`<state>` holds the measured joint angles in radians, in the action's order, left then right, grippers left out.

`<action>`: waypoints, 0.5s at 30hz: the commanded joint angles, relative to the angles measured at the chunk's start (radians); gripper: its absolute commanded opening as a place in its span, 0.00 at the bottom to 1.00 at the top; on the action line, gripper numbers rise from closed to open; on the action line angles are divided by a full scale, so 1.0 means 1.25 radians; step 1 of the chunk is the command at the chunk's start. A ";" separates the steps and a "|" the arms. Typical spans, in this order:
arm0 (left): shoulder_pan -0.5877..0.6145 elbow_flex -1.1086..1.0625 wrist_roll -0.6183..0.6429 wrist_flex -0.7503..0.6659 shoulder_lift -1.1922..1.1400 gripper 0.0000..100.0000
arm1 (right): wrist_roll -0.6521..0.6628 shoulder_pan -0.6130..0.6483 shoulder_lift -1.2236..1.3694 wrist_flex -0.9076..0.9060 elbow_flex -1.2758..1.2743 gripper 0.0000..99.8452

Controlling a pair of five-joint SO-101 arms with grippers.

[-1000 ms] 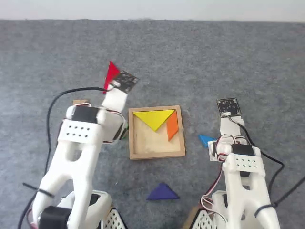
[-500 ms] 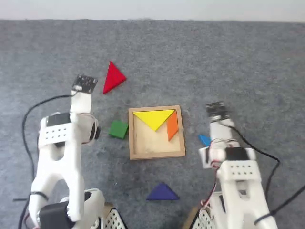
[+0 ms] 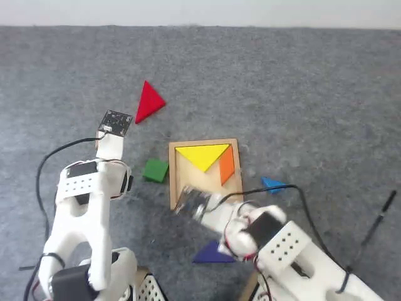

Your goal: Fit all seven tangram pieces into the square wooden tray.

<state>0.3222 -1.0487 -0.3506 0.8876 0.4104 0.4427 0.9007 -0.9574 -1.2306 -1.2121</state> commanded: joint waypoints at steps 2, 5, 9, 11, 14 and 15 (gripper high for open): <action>0.006 0.008 -0.010 -0.012 -0.001 0.14 | 0.015 0.075 -0.023 -0.003 0.047 0.23; 0.006 0.008 -0.010 -0.014 -0.001 0.14 | 0.016 0.096 -0.023 0.001 0.047 0.33; 0.006 0.006 -0.010 -0.025 -0.001 0.14 | 0.059 0.177 -0.021 -0.017 0.044 0.34; 0.005 0.001 -0.010 -0.029 -0.001 0.14 | 0.071 0.225 -0.021 -0.028 0.043 0.34; 0.005 0.001 -0.010 -0.029 -0.001 0.14 | 0.072 0.272 -0.020 -0.030 0.041 0.34; 0.005 0.001 -0.010 -0.029 -0.001 0.14 | 0.072 0.282 -0.020 -0.028 0.036 0.34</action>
<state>0.3222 -1.0564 -0.3537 0.8692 0.4104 0.5178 1.2060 -0.9574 -1.2582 -1.2121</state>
